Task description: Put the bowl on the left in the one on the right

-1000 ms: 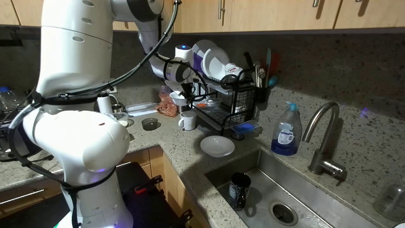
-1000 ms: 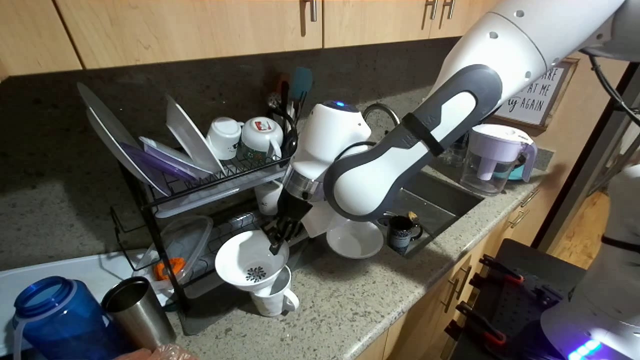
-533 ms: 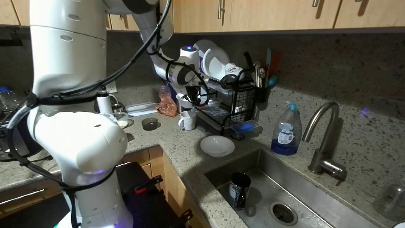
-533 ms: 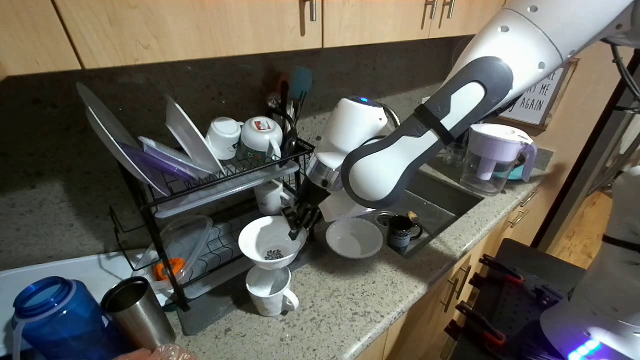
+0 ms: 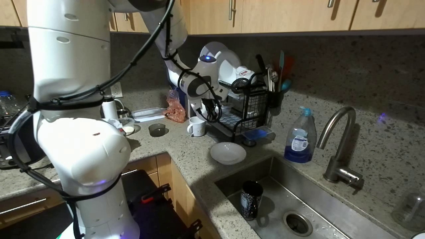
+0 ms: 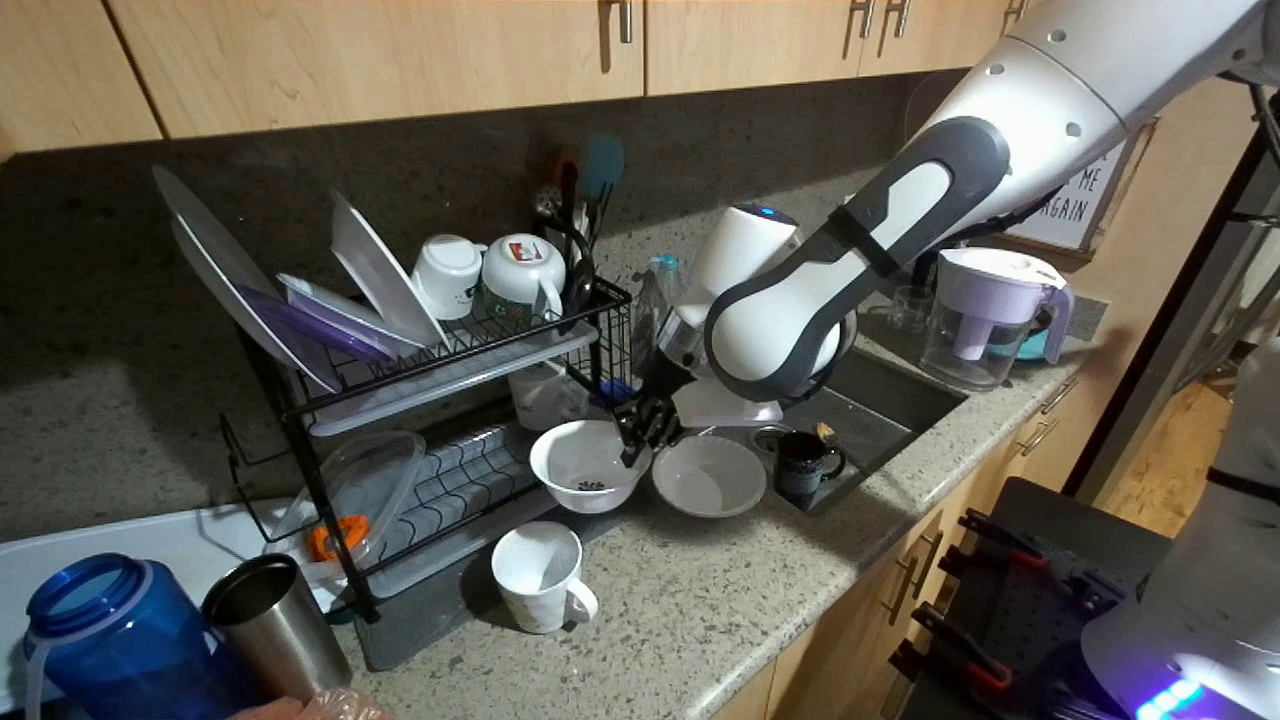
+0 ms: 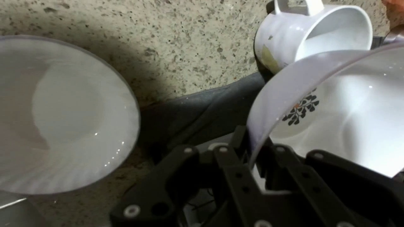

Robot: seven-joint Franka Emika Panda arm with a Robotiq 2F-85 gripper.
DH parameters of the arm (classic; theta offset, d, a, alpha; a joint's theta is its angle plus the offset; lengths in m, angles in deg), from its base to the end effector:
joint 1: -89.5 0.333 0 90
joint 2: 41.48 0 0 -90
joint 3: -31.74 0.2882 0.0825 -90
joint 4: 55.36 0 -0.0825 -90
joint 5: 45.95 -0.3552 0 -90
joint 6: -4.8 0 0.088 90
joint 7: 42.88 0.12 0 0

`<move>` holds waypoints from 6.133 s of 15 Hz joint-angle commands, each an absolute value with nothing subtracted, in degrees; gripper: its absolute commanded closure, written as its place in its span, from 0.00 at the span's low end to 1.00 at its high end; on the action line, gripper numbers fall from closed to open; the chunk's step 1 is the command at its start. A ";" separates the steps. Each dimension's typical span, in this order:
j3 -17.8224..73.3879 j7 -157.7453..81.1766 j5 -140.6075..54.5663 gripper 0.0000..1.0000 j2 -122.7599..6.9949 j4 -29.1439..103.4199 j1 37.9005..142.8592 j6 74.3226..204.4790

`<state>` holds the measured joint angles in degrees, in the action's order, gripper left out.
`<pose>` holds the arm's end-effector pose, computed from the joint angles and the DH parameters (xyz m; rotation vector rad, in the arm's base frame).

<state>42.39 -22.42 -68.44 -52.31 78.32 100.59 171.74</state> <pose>0.5026 0.1764 0.2803 -2.7505 0.4912 -0.4054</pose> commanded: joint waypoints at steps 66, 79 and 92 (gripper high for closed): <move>33.74 -20.06 -72.22 0.95 -60.91 90.81 95.85 189.92; 32.90 -20.65 -72.68 0.22 -59.57 92.92 96.40 194.36; 32.63 -23.02 -72.51 0.00 -50.68 98.78 102.47 193.36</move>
<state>33.29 -22.29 -72.38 -55.16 95.61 99.88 193.50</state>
